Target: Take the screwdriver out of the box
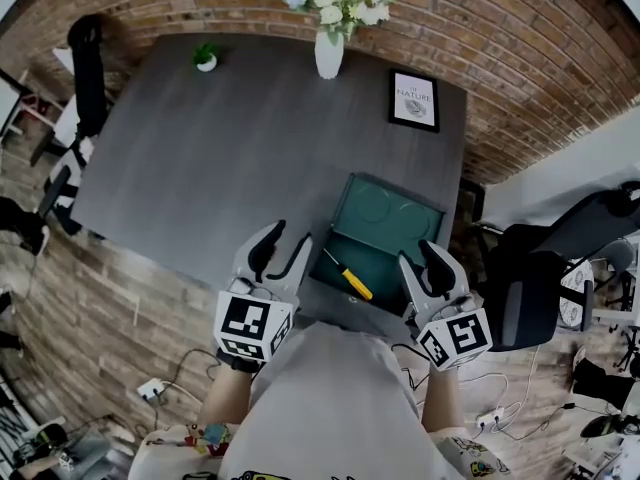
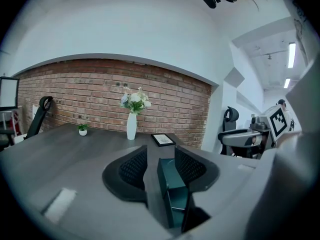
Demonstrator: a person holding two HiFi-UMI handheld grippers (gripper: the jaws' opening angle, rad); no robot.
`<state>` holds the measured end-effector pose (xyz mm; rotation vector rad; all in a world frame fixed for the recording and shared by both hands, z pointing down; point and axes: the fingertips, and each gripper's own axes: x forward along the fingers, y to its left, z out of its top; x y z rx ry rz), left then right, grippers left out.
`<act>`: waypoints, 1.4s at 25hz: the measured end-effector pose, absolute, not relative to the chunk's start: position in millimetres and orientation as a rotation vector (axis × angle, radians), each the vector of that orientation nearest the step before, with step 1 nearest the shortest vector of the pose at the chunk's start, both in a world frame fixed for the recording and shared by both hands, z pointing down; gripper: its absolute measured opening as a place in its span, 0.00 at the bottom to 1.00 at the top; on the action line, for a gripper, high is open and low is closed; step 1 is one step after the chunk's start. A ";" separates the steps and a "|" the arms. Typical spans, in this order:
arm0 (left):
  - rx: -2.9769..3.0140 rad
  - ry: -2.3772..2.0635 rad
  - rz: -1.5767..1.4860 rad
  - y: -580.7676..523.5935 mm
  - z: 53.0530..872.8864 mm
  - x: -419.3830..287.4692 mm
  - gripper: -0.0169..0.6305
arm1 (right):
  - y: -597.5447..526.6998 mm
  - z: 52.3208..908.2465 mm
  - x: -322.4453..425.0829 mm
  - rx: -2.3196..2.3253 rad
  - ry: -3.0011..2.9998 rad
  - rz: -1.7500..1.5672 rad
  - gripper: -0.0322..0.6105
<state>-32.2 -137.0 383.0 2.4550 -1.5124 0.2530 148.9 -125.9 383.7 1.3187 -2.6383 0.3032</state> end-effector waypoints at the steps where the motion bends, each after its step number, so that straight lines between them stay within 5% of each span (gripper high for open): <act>1: 2.460 -1.507 0.256 -138.8 382.5 -32.6 0.30 | -127.4 383.6 147.7 1.319 -2.634 0.304 0.29; 35: 2.376 -1.312 0.342 -126.7 455.4 -33.3 0.29 | -108.5 517.6 71.0 0.797 -2.387 0.549 0.32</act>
